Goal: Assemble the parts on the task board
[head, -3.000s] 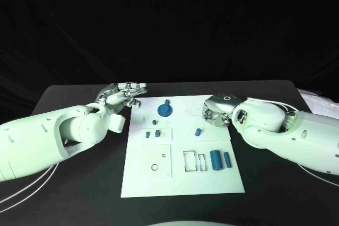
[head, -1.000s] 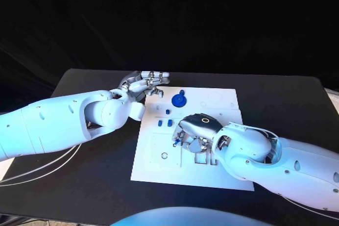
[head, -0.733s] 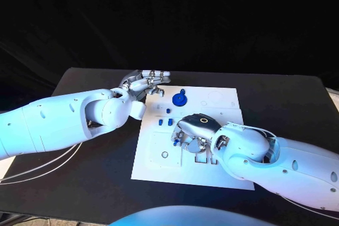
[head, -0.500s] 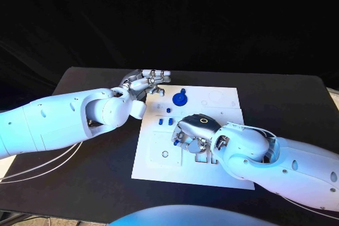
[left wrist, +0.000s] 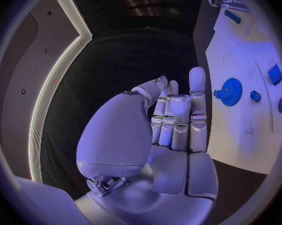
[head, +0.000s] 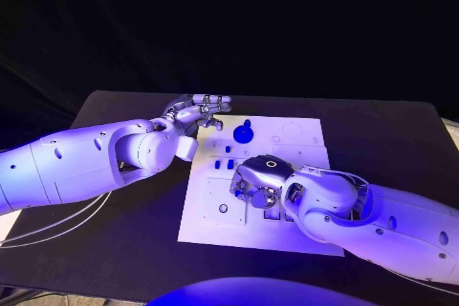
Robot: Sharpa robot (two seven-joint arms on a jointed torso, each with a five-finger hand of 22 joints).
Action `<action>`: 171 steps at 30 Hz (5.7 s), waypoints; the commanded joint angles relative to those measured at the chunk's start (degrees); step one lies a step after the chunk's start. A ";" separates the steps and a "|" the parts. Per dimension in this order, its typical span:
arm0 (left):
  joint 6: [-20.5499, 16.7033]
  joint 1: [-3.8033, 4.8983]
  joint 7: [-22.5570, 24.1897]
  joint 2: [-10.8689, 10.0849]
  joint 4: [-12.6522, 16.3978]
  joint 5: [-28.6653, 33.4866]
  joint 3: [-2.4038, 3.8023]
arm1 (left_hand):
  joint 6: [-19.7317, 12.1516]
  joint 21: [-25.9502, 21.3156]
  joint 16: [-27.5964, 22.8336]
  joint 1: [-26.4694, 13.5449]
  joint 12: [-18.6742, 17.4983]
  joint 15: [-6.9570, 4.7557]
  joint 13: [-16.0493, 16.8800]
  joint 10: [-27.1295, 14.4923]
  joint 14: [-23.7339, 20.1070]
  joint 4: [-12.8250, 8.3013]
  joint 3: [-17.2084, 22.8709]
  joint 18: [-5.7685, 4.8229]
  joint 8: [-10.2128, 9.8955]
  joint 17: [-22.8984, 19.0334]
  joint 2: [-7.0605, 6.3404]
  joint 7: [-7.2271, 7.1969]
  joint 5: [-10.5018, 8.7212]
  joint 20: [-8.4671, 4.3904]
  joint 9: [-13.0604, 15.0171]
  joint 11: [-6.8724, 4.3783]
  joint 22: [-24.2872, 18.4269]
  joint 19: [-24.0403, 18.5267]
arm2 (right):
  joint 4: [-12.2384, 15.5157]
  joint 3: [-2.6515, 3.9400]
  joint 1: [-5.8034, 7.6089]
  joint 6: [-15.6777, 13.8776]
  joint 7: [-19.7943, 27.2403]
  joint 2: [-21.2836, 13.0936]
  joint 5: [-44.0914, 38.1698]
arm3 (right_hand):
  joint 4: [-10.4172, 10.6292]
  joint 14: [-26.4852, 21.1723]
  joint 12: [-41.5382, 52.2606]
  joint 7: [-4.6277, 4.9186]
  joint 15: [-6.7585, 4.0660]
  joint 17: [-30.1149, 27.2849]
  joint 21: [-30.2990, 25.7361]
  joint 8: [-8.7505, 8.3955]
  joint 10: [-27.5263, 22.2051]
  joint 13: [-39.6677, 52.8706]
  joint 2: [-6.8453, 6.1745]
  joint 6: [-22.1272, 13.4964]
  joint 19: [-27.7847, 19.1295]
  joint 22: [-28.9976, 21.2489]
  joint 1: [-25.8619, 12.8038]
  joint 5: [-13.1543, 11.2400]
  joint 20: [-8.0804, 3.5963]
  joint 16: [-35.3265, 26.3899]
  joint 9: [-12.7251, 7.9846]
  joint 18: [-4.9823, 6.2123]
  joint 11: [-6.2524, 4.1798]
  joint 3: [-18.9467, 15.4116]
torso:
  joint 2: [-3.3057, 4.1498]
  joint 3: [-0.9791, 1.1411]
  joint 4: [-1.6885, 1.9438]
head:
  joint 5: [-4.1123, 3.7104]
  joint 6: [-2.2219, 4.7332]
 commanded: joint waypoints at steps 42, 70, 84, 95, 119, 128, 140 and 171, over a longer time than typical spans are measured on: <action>2.71 0.00 -1.12 -0.50 -0.10 0.33 0.03 | -1.42 -1.08 -1.07 -1.08 0.73 0.30 -0.02 -1.50 -1.39 0.22 -1.72 1.06 0.42 -1.84 0.47 0.33 -0.58 0.15 -0.08 0.34 -0.68 -0.83 | 7.09 1.53 5.27 -3.76 -4.12 -15.67 -1.62 | 0.01 2.50 0.41 0.94 1.35 -0.68 -2.67 -0.88 -14.33 -2.51 -4.31 -8.96 -1.01 -3.98 -4.12 1.26 1.69 0.43 -2.40 1.24 1.86 -4.52 | -0.01 0.10 -0.33 | -1.89 1.49; 2.86 0.00 -1.19 -0.61 -0.03 0.33 0.03 | -1.44 -1.13 -1.09 -0.97 0.80 0.29 -0.01 -1.54 -1.43 0.13 -1.76 1.08 0.46 -1.93 0.51 0.31 -0.59 0.16 -0.07 0.32 -0.72 -0.84 | 3.12 1.28 5.33 4.30 -4.93 -13.43 -2.06 | 0.70 2.62 4.43 0.10 0.52 -1.17 -2.99 0.67 -6.03 -2.00 -1.15 -2.92 -0.62 -4.20 -2.27 -0.81 0.87 0.40 -1.51 1.19 0.25 -3.31 | 0.02 0.06 -0.18 | -1.93 1.26; 2.98 -0.01 -1.26 -0.49 -0.25 0.33 0.03 | -1.44 -1.13 -1.09 -0.97 0.80 0.29 -0.01 -1.54 -1.43 0.13 -1.76 1.08 0.46 -1.93 0.51 0.31 -0.59 0.16 -0.07 0.32 -0.72 -0.84 | 3.16 1.26 5.19 -3.65 -5.23 -13.07 -2.73 | 0.53 2.78 4.47 -0.26 -0.21 -0.54 -2.53 1.32 -2.52 -1.71 0.54 -0.59 -0.13 -3.49 -2.03 -2.14 0.07 1.01 -0.81 1.06 -0.56 -1.64 | -0.05 0.11 -0.19 | -2.09 1.30; 3.04 -0.04 -1.28 -0.40 -0.53 0.33 0.03 | -1.48 -1.20 -1.09 -0.88 0.89 0.28 -0.01 -1.59 -1.46 0.07 -1.83 1.10 0.51 -1.97 0.59 0.32 -0.60 0.16 -0.06 0.33 -0.78 -0.84 | 9.41 2.13 5.66 -7.70 -4.04 -15.34 3.18 | -0.44 2.81 4.03 0.09 -0.23 -0.40 -2.43 1.15 -1.94 -1.65 0.68 -0.60 -0.03 -3.36 -1.22 -2.21 -0.16 1.18 -0.65 1.03 -0.53 -0.48 | -0.02 0.07 -0.24 | -1.77 1.28; 3.26 -0.18 -1.24 -0.10 -0.40 0.33 0.03 | -1.51 -1.24 -1.08 -0.77 0.96 0.27 0.00 -1.63 -1.49 -0.02 -1.85 1.11 0.54 -2.02 0.65 0.32 -0.60 0.17 -0.06 0.32 -0.82 -0.83 | 6.33 0.19 -0.97 -3.61 2.07 -1.93 7.44 | -1.16 2.73 3.41 0.47 -0.04 -0.71 -2.80 0.81 -2.09 -1.66 0.61 -0.94 -0.27 -3.96 -1.08 -1.29 -0.10 1.01 -0.60 1.12 -0.24 0.10 | 0.02 0.03 -0.17 | 0.74 0.12; 3.32 -0.19 -1.25 -0.10 -0.35 0.33 0.03 | -1.51 -1.24 -1.08 -0.77 0.96 0.27 0.00 -1.63 -1.49 -0.02 -1.85 1.11 0.54 -2.02 0.65 0.32 -0.60 0.17 -0.06 0.32 -0.82 -0.83 | 4.65 0.02 -1.54 -2.30 1.91 -0.65 6.42 | -1.17 2.73 3.39 0.48 -0.03 -0.69 -2.80 0.80 -2.10 -1.66 0.61 -0.95 -0.27 -3.96 -1.09 -1.26 -0.10 1.03 -0.60 1.12 -0.22 0.11 | -0.01 0.04 -0.13 | 0.84 -0.05; 3.43 -0.19 -1.32 0.00 -0.35 0.33 0.03 | -1.53 -1.27 -1.12 -0.75 1.02 0.28 0.00 -1.67 -1.54 -0.06 -1.93 1.11 0.58 -2.14 0.67 0.33 -0.62 0.17 -0.05 0.34 -0.85 -0.82 | 3.63 -0.13 -2.17 -2.99 -1.32 0.50 1.62 | -1.17 2.73 3.33 0.52 0.00 -0.67 -2.80 0.78 -2.10 -1.66 0.63 -0.95 -0.28 -3.95 -1.20 -1.17 -0.08 1.04 -0.59 1.11 -0.18 0.13 | 0.00 0.04 -0.13 | 0.83 -0.39; 3.41 -0.18 -1.67 0.03 -0.49 0.33 0.03 | -1.53 -1.27 -1.12 -0.75 1.02 0.28 0.00 -1.67 -1.54 -0.06 -1.93 1.11 0.58 -2.14 0.67 0.33 -0.62 0.17 -0.05 0.34 -0.85 -0.82 | 3.84 -0.11 -2.14 3.72 -4.11 1.33 -1.73 | -1.03 2.67 2.78 0.50 0.11 -0.90 -2.93 0.59 -2.22 -1.65 0.28 -1.07 -0.38 -4.11 -2.37 -1.47 0.09 0.93 -0.50 1.14 -0.10 -0.19 | -0.04 -0.04 -0.14 | 0.81 -1.04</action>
